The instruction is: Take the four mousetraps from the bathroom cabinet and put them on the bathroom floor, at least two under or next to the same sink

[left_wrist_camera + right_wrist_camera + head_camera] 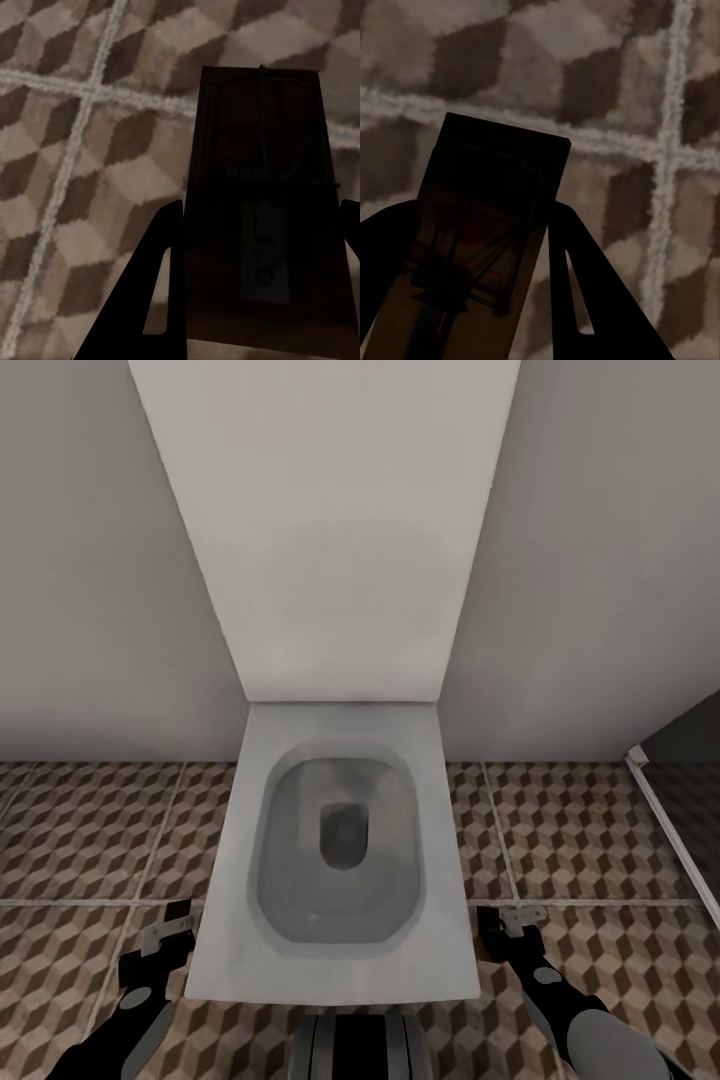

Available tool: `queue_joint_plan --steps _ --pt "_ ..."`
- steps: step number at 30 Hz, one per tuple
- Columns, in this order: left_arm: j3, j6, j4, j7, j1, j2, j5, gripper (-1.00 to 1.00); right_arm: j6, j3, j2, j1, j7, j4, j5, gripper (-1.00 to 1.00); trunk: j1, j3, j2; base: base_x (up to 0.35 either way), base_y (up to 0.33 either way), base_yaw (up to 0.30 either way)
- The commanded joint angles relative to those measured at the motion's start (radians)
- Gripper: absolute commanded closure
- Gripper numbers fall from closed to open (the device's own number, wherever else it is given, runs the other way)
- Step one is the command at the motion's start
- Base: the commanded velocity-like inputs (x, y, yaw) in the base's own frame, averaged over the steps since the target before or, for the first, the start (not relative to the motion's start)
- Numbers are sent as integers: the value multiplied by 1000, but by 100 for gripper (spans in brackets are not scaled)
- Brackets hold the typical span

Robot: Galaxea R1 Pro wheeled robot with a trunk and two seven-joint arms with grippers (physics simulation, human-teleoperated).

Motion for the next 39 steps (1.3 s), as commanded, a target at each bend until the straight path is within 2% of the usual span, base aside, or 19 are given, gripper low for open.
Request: queue_joint_plan --steps 1,7,11,25,30,35,39 --pt "-7 -4 0 9 -1 3 8 100 -4 -9 0 -1 1 1 9 100 0 -1 0 0 0 0" --pt "1 -3 1 9 -1 14 7 100 -4 -9 0 -1 1 1 9 100 0 -1 0 0 0 0" --pt "1 -3 1 5 -1 21 8 100 -4 -9 0 -1 1 1 9 100 2 -16 -1 0 0 0" --pt "2 -3 1 6 -1 22 8 100 -5 -11 -1 -1 -1 -1 7 100 2 -20 -1 0 0 0" --pt "1 -3 1 6 -1 21 8 100 -5 -12 -10 -1 -15 -1 7 100 2 -20 -1 0 0 0" --pt "-2 -3 1 6 -1 18 8 100 -5 -11 -12 -1 -17 -1 7 100 4 -39 -3 0 0 0" --pt "-6 -3 1 7 -1 17 8 100 -5 -10 -12 -1 -17 -1 7 100 4 -39 -3 0 0 0"
